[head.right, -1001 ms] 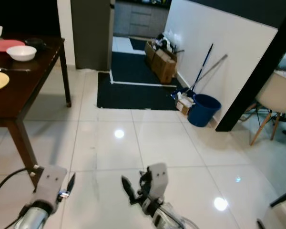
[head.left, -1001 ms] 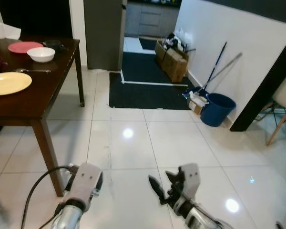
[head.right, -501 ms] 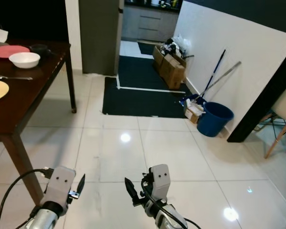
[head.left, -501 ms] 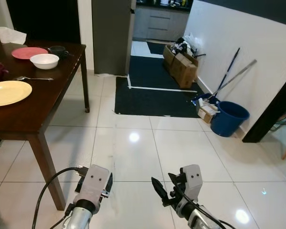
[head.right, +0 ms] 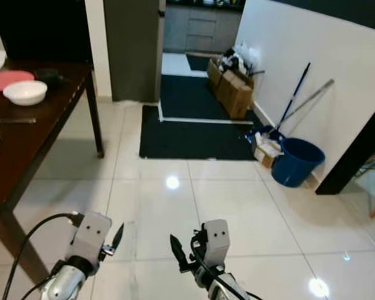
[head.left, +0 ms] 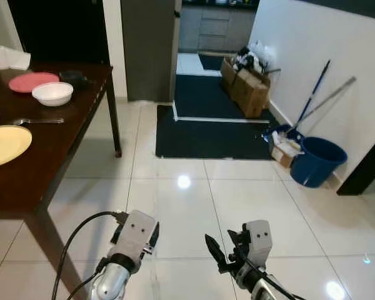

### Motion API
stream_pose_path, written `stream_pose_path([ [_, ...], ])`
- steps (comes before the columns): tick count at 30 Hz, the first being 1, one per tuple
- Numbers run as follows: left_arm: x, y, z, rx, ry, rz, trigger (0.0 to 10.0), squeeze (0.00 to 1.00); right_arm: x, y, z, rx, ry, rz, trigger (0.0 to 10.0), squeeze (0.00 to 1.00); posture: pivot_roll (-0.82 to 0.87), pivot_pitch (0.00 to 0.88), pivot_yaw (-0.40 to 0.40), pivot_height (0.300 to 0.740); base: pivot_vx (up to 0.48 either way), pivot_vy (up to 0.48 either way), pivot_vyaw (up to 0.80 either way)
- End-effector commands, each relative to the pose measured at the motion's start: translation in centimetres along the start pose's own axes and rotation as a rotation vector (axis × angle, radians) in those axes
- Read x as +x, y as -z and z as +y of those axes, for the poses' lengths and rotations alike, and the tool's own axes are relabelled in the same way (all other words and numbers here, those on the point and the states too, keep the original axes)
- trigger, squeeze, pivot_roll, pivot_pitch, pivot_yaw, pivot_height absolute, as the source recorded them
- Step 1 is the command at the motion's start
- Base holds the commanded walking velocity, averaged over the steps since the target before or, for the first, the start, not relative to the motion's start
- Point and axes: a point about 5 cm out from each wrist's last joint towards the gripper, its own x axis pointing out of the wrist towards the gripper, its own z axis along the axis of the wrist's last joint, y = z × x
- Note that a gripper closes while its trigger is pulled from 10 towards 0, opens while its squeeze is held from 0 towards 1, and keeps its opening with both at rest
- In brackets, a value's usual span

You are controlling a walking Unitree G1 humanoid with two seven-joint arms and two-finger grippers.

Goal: Setting the table

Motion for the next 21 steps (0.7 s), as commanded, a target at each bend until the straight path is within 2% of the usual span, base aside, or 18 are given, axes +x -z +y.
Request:
stream_pose_path([
  [1,-0.23,0.71,-0.18,0.01,0.012,0.027,10.0,0.0,-0.2,0.4,0.1,0.005,0.004,0.01,10.0,0.0,0.05,0.037,-0.001,0.74,0.48,0.0,0.0],
  [21,0.0,0.88,-0.15,0.013,0.024,0.025,10.0,0.0,-0.31,0.54,0.36,0.002,-0.009,0.009,10.0,0.0,0.04,0.029,0.013,0.74,0.48,0.0,0.0],
])
